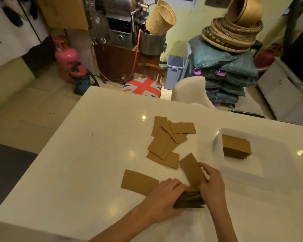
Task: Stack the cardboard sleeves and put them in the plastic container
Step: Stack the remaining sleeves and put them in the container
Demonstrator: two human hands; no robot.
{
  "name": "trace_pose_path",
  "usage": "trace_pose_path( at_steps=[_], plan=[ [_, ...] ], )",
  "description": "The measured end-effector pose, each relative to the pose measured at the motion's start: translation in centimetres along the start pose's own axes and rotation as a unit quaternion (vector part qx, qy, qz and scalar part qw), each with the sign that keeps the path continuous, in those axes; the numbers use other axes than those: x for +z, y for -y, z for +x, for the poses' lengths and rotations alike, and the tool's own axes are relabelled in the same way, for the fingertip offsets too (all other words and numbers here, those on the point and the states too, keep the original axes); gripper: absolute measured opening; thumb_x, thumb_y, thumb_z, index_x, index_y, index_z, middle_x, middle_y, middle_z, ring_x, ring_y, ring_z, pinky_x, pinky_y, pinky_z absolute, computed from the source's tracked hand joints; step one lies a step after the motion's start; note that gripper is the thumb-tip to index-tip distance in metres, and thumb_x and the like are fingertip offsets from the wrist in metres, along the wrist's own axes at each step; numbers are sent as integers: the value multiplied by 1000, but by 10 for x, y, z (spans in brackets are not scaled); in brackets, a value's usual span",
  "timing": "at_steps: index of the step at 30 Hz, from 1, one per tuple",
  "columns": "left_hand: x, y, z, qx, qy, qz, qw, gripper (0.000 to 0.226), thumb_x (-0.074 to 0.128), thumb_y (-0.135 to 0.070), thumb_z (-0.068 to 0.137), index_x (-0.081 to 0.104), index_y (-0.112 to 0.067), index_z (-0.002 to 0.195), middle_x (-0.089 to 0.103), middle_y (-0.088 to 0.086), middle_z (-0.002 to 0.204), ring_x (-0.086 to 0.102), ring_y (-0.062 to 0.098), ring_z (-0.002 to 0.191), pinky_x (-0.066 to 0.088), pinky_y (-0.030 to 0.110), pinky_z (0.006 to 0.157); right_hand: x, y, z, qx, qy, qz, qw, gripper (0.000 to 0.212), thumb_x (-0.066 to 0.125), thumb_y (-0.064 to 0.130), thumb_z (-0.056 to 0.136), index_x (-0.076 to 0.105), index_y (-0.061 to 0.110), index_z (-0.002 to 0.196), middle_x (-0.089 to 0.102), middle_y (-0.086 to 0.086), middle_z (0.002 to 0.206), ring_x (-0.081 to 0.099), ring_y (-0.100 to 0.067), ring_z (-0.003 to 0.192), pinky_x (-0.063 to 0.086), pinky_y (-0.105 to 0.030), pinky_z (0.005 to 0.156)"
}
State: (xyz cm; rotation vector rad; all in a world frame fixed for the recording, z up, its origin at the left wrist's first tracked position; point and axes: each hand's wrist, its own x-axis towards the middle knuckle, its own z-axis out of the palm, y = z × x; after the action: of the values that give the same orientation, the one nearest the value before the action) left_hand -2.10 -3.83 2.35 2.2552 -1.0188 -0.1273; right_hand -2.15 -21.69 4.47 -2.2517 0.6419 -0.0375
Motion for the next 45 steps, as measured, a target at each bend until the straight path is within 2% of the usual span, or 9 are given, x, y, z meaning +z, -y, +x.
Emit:
trace_pose_path(
  at_steps=[6,11,16,20,25,29,36,40,45],
  plan=[
    [7,11,-6,-24,-97,32,995,43,68,-58,79,61,-29,111,38,3,132,34,22,126,35,32,107,-1,-14,-34,-211,50,-49,975,24,52,26,91,73,38,95,69,29,90,61,3,87,50,-25,81],
    [5,3,-3,-81,-30,-70,994,42,70,-46,84,51,-26,116,47,-3,127,51,12,108,48,29,93,12,-22,-48,-87,-14,151,985,21,51,28,100,71,34,97,72,18,95,66,-6,94,55,-28,80],
    [11,-14,29,-83,-14,-57,995,53,66,-52,84,49,-19,122,50,-1,119,49,12,104,49,30,86,18,-24,-50,61,-197,337,919,21,51,19,100,61,25,117,63,13,111,59,8,100,49,-23,86],
    [25,-18,35,-63,4,-35,997,56,68,-56,81,51,-21,120,44,-3,126,50,11,109,53,30,88,26,-37,-51,87,-230,349,904,12,59,22,96,56,32,101,60,2,104,59,-17,99,52,-29,85],
    [27,-5,11,-159,-76,-92,980,63,69,-65,73,56,-31,123,44,-12,123,49,0,110,47,14,92,30,-32,-49,89,-198,368,904,19,60,27,94,54,20,111,58,2,113,59,-12,106,51,-32,92],
    [36,-28,17,-175,-105,-216,955,55,78,-12,79,52,-26,126,42,-6,125,44,-5,117,40,5,93,27,-28,-48,56,-183,409,893,27,66,19,91,48,24,111,61,7,115,61,-2,105,53,-23,87],
    [47,-44,37,-271,-253,-343,863,20,43,-23,105,58,-21,119,68,3,89,65,13,88,49,12,74,17,-47,-50,23,-138,331,933,25,39,43,101,61,32,105,63,10,106,58,-8,105,51,-33,93],
    [55,-50,46,-314,-318,-353,822,21,44,-23,104,58,-24,120,72,4,86,68,10,85,50,12,73,16,-54,-47,36,-117,310,943,34,33,45,103,54,38,129,53,13,137,42,-8,134,37,-35,113],
    [56,-67,60,-311,-340,-330,824,23,42,-26,105,64,-21,111,72,-5,94,66,11,94,53,30,85,-3,-44,-35,34,-60,355,933,39,35,38,104,46,34,141,51,21,139,45,6,129,39,-24,109]
  ],
)
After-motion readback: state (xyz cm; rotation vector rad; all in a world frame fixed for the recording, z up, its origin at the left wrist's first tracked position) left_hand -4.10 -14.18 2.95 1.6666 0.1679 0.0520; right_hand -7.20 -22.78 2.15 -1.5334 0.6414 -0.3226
